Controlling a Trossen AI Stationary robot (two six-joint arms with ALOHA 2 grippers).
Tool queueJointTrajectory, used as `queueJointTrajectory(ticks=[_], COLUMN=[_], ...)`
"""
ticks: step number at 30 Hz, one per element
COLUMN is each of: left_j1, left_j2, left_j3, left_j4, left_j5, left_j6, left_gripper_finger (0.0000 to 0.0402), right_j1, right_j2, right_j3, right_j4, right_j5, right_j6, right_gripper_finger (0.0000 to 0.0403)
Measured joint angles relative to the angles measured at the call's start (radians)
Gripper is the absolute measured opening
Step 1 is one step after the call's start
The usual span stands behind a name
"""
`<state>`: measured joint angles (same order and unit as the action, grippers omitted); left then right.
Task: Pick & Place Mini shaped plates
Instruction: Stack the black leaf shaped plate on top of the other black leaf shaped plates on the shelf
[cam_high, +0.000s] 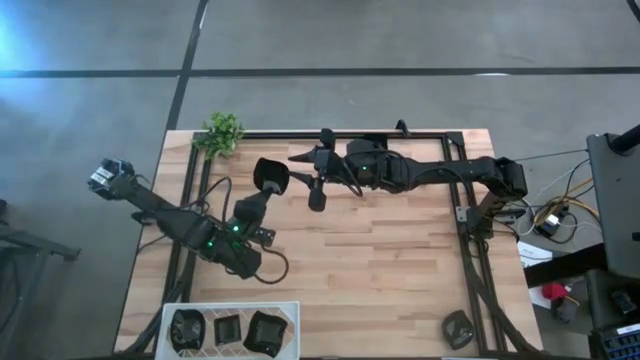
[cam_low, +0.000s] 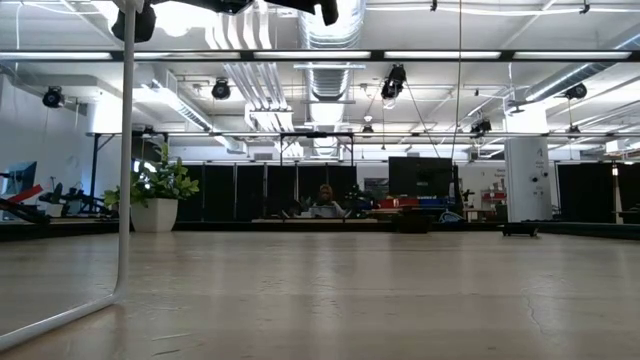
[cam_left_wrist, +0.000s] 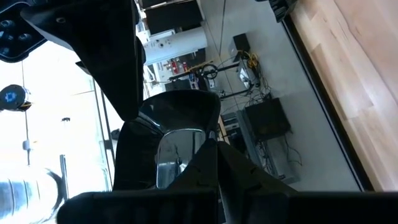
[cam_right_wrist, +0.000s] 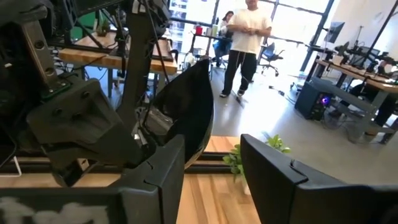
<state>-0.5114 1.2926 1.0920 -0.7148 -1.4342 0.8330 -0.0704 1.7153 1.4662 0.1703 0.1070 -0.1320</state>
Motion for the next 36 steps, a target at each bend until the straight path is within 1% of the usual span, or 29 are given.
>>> queueJointTrajectory(ticks=[6,15,18,32,36], left_j1=[0.011,0.031,0.034,0.043,0.045], left_j2=[0.0,0.0,0.0,0.0,0.0], left_j3=[0.0,0.0,0.0,0.0,0.0], left_j4=[0.009,0.073,0.076,0.076,0.076], left_j5=[0.0,0.001,0.002,0.005,0.008], left_j6=[0.034,0.109,0.11,0.115,0.115], left_gripper_finger=[0.0,0.0,0.0,0.0,0.0], right_j1=[0.0,0.0,0.0,-0.001,-0.001], right_j2=[0.0,0.0,0.0,0.0,0.0], right_j3=[0.0,0.0,0.0,0.0,0.0], right_j4=[0.0,0.0,0.0,0.002,0.002], right_j5=[-0.002,-0.001,-0.001,0.002,0.002], right_j6=[0.0,0.0,0.0,-0.01,-0.01], right_gripper_finger=[0.0124,0.0105,0.0097,0.0015,0.0009])
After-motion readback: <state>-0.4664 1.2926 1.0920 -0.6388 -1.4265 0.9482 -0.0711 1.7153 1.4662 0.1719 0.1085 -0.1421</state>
